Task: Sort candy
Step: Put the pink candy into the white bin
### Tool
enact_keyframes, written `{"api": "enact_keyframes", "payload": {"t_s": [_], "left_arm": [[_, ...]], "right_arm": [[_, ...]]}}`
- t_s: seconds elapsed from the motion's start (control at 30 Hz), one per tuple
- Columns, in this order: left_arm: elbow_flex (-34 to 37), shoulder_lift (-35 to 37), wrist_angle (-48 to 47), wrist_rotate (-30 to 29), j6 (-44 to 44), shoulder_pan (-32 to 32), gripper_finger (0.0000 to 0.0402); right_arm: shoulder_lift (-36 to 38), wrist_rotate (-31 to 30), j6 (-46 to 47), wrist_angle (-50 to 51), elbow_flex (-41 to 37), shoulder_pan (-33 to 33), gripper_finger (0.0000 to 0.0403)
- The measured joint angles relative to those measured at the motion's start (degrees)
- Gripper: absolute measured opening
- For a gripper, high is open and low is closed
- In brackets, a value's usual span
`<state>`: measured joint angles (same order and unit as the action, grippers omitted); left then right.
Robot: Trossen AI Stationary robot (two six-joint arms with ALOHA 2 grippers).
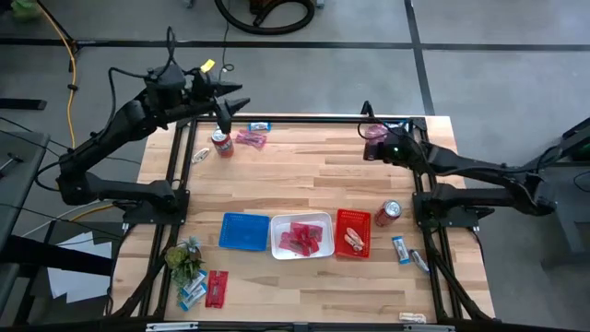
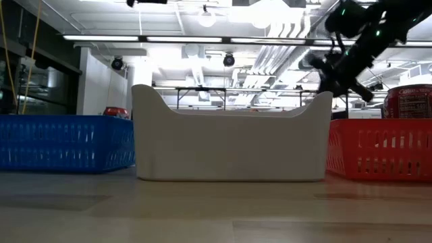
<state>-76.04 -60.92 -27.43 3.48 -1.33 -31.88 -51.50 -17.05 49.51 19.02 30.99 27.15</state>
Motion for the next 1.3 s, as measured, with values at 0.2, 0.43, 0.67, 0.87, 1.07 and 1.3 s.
{"api": "enact_keyframes", "payload": {"t_s": [0.2,0.43,0.67,0.87,1.07,1.3], "left_arm": [[10.02,-0.05,12.85,10.98,12.64,1.45,0.0218],[24.69,-0.05,38.79,10.44,27.10,11.47,0.0218],[33.82,-0.05,47.66,-4.29,35.93,24.21,0.0218],[34.74,-0.03,47.92,-14.11,34.91,31.72,0.0218],[34.74,-0.03,47.73,-13.33,28.34,33.90,0.0218],[34.67,1.42,42.51,-12.81,22.49,36.51,0.0218]], "right_arm": [[1.28,1.52,-8.57,-12.27,0.04,-6.83,0.0003],[1.19,12.54,-16.34,-22.96,0.06,-13.16,0.0003],[0.67,15.95,-23.31,-35.45,0.10,-21.39,0.0003],[-3.23,16.05,-27.30,-49.63,0.13,-28.37,0.0002],[-10.72,14.75,-33.78,-47.96,6.77,-34.08,0.0002],[-18.80,13.80,-44.88,-31.92,19.95,-36.10,0.0002]]}}
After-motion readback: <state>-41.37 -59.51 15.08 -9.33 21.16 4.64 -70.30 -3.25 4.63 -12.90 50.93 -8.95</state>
